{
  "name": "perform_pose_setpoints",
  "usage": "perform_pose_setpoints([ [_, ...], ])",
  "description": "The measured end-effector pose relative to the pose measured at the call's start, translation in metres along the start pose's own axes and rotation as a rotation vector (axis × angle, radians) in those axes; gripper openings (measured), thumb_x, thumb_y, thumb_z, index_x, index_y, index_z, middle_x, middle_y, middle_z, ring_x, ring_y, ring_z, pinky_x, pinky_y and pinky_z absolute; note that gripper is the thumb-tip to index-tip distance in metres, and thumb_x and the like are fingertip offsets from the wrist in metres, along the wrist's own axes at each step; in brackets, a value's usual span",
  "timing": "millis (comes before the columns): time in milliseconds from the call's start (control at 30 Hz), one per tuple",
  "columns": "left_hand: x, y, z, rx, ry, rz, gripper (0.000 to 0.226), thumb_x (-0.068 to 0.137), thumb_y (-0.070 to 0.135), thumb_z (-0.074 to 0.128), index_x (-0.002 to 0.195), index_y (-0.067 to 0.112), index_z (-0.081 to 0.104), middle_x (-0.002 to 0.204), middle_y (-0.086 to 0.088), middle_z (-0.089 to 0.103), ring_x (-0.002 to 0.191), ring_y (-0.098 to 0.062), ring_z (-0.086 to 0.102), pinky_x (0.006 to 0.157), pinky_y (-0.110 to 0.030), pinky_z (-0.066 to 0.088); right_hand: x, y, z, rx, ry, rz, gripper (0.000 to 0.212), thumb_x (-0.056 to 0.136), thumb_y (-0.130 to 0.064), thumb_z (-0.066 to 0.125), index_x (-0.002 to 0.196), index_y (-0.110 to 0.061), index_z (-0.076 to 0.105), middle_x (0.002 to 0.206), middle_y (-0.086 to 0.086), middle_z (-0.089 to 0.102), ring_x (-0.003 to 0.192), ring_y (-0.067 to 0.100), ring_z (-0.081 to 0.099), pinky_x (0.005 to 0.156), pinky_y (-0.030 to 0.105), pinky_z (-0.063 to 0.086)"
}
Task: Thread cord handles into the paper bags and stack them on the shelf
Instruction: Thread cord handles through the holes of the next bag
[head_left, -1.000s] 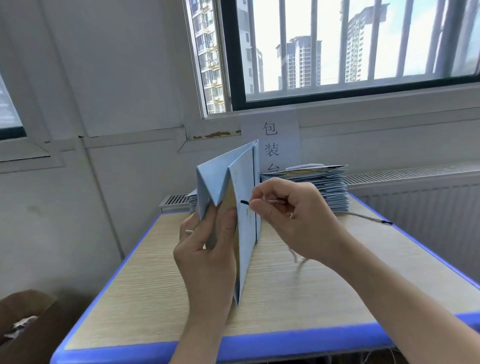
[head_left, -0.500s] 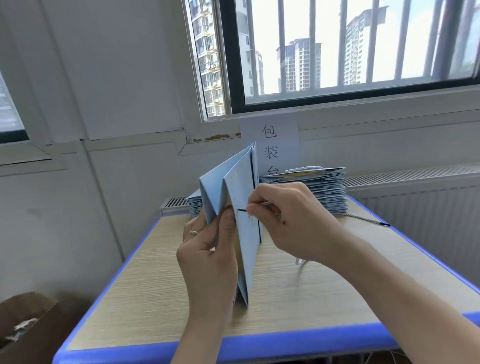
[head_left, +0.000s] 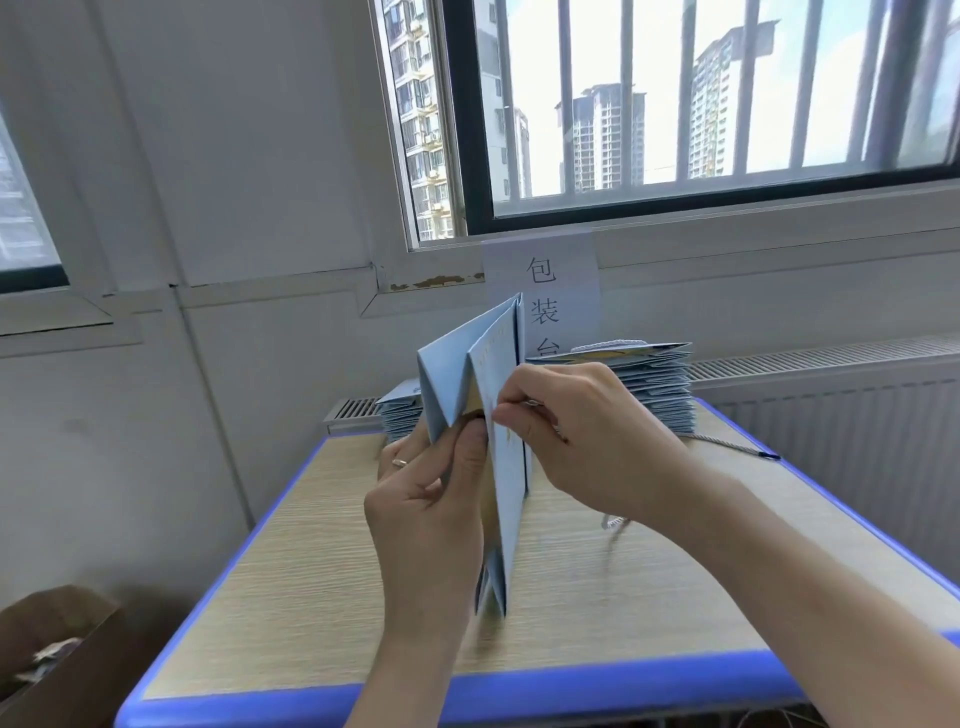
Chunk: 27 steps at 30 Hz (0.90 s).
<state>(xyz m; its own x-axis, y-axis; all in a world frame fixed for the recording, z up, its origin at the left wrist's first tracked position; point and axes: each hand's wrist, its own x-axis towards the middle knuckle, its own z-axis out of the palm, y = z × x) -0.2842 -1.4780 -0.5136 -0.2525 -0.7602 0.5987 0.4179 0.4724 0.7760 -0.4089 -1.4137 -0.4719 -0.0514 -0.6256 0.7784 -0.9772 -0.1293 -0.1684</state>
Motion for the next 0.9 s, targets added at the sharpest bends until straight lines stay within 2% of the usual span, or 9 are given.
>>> perform_pose_setpoints([
  [67,0.0,0.002,-0.002,-0.09,0.027,-0.063,0.017,0.075,0.036,0.068,0.087,0.04,0.08,0.096,0.015,0.074,0.108,-0.021,0.063,0.083,-0.032,0.056,0.001,0.001,0.0,0.016,-0.004,-0.026,0.024,0.098,-0.028,0.053,0.085,-0.01,0.062,0.07,-0.009,0.056,0.063,0.008,0.045,0.06,0.015,0.038],
  [167,0.001,0.005,-0.002,-0.199,0.027,-0.18,0.019,0.075,0.031,0.07,0.089,0.025,0.082,0.099,0.002,0.076,0.094,-0.015,0.07,0.073,-0.024,0.057,0.001,0.004,0.002,0.053,-0.038,-0.031,0.023,0.099,-0.026,0.054,0.088,-0.009,0.064,0.074,-0.005,0.061,0.066,0.012,0.05,0.062,0.02,0.041],
  [300,0.002,0.01,-0.002,-0.207,-0.024,-0.198,0.016,0.078,0.027,0.071,0.089,0.022,0.082,0.101,-0.002,0.076,0.085,-0.009,0.07,0.067,-0.018,0.053,0.003,0.008,0.002,0.18,-0.063,0.044,0.022,0.101,-0.025,0.055,0.088,-0.009,0.063,0.072,-0.006,0.059,0.067,0.012,0.051,0.059,0.02,0.041],
  [400,-0.001,0.01,-0.002,-0.157,-0.037,-0.143,0.012,0.081,0.018,0.072,0.088,0.019,0.082,0.098,-0.001,0.077,0.086,-0.007,0.069,0.067,-0.014,0.052,-0.009,0.006,0.011,0.236,0.024,0.069,0.026,0.101,-0.041,0.049,0.086,-0.019,0.054,0.07,-0.016,0.05,0.066,0.006,0.047,0.06,0.015,0.036],
  [467,-0.004,0.008,0.0,-0.114,-0.039,-0.101,0.015,0.083,0.011,0.072,0.085,0.023,0.081,0.096,0.003,0.077,0.087,-0.005,0.07,0.065,-0.012,0.051,-0.028,0.006,0.026,0.244,0.027,0.085,0.03,0.097,-0.052,0.046,0.094,-0.023,0.048,0.078,-0.015,0.049,0.073,0.009,0.048,0.067,0.019,0.039],
  [600,-0.002,0.003,0.002,0.117,-0.07,0.147,0.02,0.091,0.014,0.07,0.085,0.03,0.08,0.09,0.014,0.076,0.075,-0.004,0.066,0.059,-0.014,0.048,-0.062,0.013,0.047,0.266,0.003,0.113,0.042,0.096,-0.061,0.045,0.1,-0.02,0.048,0.086,-0.009,0.05,0.078,0.014,0.05,0.071,0.03,0.046],
  [700,0.004,-0.009,-0.004,0.466,-0.128,0.452,0.023,0.093,0.025,0.059,0.086,0.019,0.08,0.078,0.017,0.067,0.065,-0.009,0.054,0.059,-0.019,0.042,-0.066,0.014,0.049,0.217,0.049,0.064,0.034,0.095,-0.05,0.054,0.095,-0.016,0.052,0.083,-0.008,0.052,0.072,0.012,0.051,0.065,0.032,0.047],
  [767,0.006,-0.019,-0.007,0.6,-0.156,0.551,0.024,0.091,0.021,0.056,0.083,0.015,0.077,0.075,0.012,0.065,0.066,-0.013,0.051,0.06,-0.023,0.041,-0.068,0.013,0.049,0.138,0.097,0.031,0.024,0.088,-0.037,0.06,0.09,-0.014,0.053,0.078,-0.008,0.052,0.065,0.012,0.049,0.059,0.035,0.046],
  [900,0.004,-0.028,-0.011,0.688,-0.102,0.61,0.025,0.09,0.021,0.054,0.078,0.011,0.074,0.07,0.006,0.062,0.066,-0.014,0.042,0.064,-0.017,0.03,-0.075,0.01,0.05,0.165,0.114,0.056,0.014,0.083,-0.026,0.058,0.084,-0.014,0.051,0.065,-0.005,0.048,0.058,0.012,0.046,0.055,0.037,0.044],
])
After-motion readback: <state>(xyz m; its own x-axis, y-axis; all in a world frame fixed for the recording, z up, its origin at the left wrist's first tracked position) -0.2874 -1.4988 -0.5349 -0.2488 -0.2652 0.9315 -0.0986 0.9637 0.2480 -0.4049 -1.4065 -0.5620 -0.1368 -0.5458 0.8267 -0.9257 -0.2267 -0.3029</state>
